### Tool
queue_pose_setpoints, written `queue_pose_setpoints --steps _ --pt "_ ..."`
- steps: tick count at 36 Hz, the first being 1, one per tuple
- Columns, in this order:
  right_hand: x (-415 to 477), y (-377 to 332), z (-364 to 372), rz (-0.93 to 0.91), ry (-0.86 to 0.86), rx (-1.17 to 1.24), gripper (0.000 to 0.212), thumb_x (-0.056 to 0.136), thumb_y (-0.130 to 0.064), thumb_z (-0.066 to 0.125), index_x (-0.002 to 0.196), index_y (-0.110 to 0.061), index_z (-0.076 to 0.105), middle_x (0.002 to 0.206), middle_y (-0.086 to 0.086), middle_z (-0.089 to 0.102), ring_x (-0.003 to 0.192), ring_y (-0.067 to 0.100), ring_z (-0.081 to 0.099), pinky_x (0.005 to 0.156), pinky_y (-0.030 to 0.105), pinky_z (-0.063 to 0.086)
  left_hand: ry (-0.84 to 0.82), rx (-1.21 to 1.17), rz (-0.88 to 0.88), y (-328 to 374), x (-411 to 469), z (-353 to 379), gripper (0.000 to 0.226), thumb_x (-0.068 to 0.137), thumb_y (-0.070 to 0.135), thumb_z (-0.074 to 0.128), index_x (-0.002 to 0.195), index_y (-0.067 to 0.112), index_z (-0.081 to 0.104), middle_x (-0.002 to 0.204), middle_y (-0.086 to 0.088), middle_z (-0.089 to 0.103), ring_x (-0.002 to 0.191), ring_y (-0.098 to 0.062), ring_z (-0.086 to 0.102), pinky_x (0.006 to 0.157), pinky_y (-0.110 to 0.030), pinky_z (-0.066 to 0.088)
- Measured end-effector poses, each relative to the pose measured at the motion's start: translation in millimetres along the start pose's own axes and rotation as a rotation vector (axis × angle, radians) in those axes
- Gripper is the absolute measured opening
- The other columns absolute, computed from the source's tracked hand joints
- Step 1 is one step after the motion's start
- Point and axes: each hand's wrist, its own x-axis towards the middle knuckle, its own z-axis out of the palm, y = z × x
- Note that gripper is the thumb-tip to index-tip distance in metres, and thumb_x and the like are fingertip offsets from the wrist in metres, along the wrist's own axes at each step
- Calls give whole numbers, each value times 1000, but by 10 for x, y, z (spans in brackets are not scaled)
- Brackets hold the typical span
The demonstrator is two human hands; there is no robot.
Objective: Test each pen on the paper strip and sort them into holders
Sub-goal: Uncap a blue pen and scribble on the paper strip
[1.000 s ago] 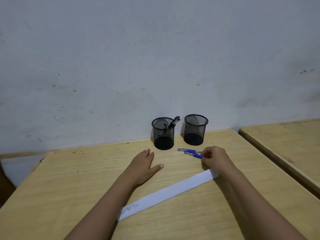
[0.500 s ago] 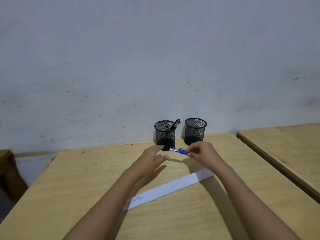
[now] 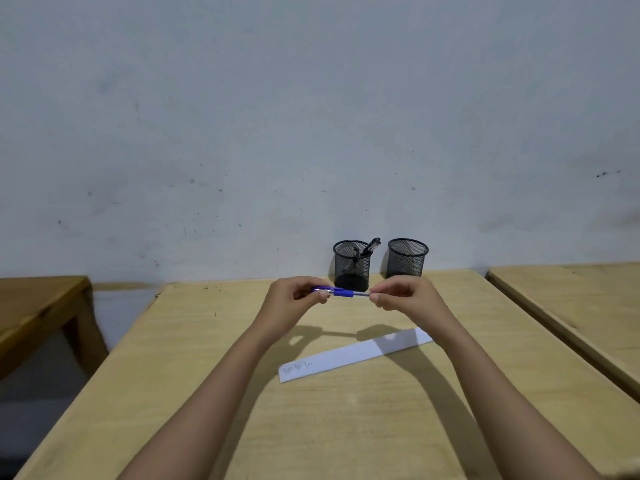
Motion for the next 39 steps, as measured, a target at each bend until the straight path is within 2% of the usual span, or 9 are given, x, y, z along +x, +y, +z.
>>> queue_pose_setpoints --steps 4,7,21,25,28,30,34,36,39 --pt "-88 4 272 117 129 523 9 76 0 69 78 -9 68 62 -3 66 62 7 61 63 12 51 27 -50 5 52 -79 -12 12 84 11 68 87 21 74 76 -4 70 72 -8 61 76 -27 47" --pt "-101 -4 506 145 128 658 7 80 0 64 83 -6 65 62 -4 66 62 3 63 63 11 51 27 -28 17 100 -112 4 14 83 13 69 84 26 74 79 -12 71 74 -14 61 76 -32 47" --pt "78 -166 527 -16 47 521 8 78 3 64 74 -3 67 63 4 66 62 13 62 66 17 52 -11 -80 -53 205 -198 -190 14 85 3 63 94 -4 71 72 -5 67 60 -6 61 67 -15 50" --pt "70 -154 577 -38 38 460 5 75 -2 68 73 -7 68 62 2 65 62 12 60 65 16 50 -6 -90 -58 204 -223 -170 15 85 1 62 97 -4 70 70 -3 67 58 -5 62 65 -14 51" --pt "89 -134 295 -58 273 387 12 81 -3 64 72 -11 63 51 -13 58 53 -2 50 56 8 39 120 -159 -93 105 -272 -428 12 86 0 60 94 -1 69 64 6 69 57 -5 62 63 -14 52" --pt "74 -136 -45 -68 407 496 12 82 -2 61 74 -11 60 52 -15 60 53 -4 54 56 7 43 239 -198 -126 -61 -349 -753 11 87 1 59 86 3 70 62 7 68 58 -6 63 64 -13 52" --pt "51 -140 -91 -58 332 669 19 57 -19 74 70 -8 66 58 -8 66 58 3 63 62 10 50 251 -147 -196 -341 -418 -854 12 86 3 62 83 10 71 69 2 71 66 -9 65 71 -16 54" --pt "67 -77 143 -28 297 651 6 71 -3 70 70 -5 64 57 -6 66 55 4 63 61 11 51 202 -71 -210 -444 -385 -641 11 85 5 64 83 13 72 72 0 70 69 -8 64 73 -16 51" --pt "83 57 376 38 293 648 14 80 10 59 73 -3 57 54 -3 65 53 5 63 59 11 51 208 60 -219 -580 -340 -394 10 84 10 66 83 17 73 80 1 70 73 -7 62 67 -13 46"
